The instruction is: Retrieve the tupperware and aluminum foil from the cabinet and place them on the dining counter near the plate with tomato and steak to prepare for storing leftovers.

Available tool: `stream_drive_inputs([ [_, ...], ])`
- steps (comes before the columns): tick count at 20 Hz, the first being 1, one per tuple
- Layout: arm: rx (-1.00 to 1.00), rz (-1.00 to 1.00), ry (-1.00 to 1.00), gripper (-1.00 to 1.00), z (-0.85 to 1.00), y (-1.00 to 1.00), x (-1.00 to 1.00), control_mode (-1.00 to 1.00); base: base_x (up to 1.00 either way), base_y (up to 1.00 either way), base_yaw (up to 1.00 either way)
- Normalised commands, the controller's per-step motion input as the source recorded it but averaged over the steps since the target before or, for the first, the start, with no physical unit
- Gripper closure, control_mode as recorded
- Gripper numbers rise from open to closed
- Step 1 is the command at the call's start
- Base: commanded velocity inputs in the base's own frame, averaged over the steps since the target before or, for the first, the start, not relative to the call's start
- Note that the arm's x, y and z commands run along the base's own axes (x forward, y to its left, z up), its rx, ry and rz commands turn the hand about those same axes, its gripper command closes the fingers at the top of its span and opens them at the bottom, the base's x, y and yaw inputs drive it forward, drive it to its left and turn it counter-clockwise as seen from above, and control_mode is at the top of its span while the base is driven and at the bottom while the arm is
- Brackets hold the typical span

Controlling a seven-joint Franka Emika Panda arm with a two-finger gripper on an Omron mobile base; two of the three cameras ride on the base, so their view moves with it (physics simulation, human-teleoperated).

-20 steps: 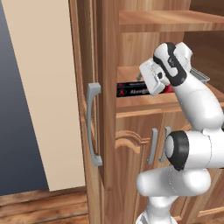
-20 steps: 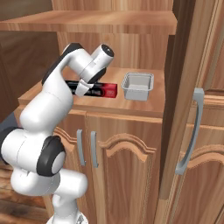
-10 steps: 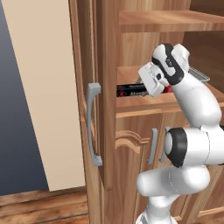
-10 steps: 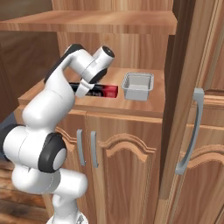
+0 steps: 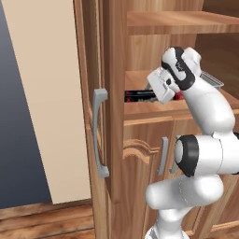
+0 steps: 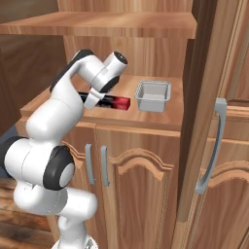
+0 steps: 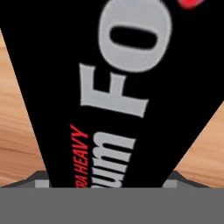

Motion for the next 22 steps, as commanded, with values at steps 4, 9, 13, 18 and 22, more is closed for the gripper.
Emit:
stream_drive_inputs([
  [4,0.00,0.00,-0.03,1.00,0.00,0.00,0.00,-1.00,0.00,0.00,0.00],
  [9,0.01,-0.01,-0.22,1.00,0.37,0.00,-0.12,-1.00,0.00,0.00,0.00],
  [13,0.00,0.00,-0.21,1.00,0.50,0.00,-0.41,-1.00,0.00,0.00,0.00],
  [18,0.00,0.00,-0.21,1.00,0.10,-0.10,-0.67,-1.00,0.00,0.00,0.00],
  [22,0.00,0.00,-0.16,1.00,0.01,-0.24,-0.87,-1.00,0.00,0.00,0.00],
])
